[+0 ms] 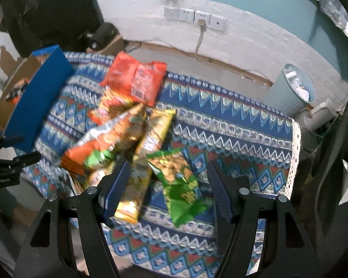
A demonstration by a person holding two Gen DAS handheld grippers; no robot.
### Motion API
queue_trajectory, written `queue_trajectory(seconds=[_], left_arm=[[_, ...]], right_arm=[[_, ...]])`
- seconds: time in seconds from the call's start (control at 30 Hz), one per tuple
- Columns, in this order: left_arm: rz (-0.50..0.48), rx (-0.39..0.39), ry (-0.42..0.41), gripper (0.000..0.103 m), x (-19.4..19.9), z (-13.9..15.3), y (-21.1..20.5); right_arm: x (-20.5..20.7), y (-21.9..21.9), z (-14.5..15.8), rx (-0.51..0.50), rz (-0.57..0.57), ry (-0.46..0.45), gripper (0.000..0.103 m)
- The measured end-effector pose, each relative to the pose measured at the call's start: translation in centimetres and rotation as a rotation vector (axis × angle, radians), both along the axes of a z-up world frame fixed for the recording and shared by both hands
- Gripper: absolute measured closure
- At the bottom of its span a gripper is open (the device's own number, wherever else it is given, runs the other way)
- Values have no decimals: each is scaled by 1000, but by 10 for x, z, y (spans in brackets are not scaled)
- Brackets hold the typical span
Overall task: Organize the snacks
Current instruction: 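Grasp the silver foil bag with the left gripper while the right grasps the green peanut bag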
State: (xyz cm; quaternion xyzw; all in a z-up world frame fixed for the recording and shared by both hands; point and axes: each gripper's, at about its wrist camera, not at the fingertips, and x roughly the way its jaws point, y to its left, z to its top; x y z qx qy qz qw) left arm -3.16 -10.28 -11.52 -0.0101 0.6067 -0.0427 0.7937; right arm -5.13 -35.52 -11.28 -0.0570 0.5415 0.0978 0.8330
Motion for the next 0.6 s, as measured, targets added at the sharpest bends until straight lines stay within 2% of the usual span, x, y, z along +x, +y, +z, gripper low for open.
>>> queue_trajectory(seconds=[0.3, 0.43, 0.6], left_arm=[[83, -51, 85, 18, -10, -33, -26], [122, -65, 103, 18, -12, -45, -31], [123, -61, 147, 18, -12, -64, -38]], right_arm=[[12, -28, -32, 47, 9, 138, 34], [16, -32, -43, 74, 0, 165, 34], [22, -32, -60, 96, 11, 196, 34]])
